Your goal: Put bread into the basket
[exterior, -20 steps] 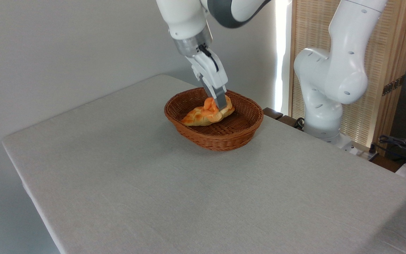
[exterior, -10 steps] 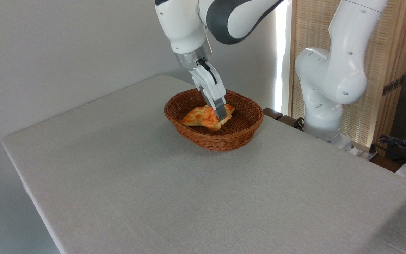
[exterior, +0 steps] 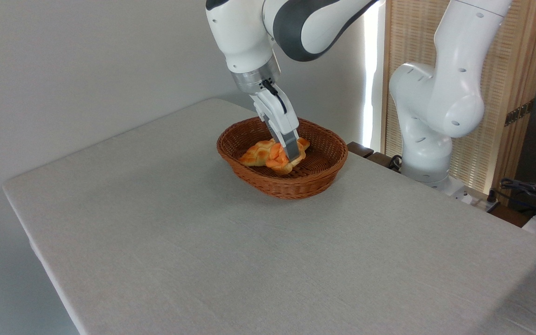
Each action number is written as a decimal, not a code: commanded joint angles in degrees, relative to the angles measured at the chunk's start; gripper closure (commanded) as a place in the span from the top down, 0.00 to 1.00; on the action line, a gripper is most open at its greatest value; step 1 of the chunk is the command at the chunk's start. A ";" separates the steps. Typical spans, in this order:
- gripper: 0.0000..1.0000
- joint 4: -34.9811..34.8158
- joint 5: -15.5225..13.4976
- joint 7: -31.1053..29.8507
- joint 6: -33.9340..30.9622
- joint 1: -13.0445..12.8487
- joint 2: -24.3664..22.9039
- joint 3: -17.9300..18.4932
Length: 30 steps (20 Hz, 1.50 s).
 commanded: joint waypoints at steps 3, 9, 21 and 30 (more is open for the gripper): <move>1.00 -0.16 0.65 0.53 -0.01 -0.39 -0.65 0.38; 1.00 0.10 0.65 0.18 -0.01 -0.39 -0.65 0.38; 1.00 23.38 -0.05 0.18 -3.53 4.96 6.46 0.29; 1.00 38.33 -0.93 0.45 -3.88 16.57 16.73 -3.67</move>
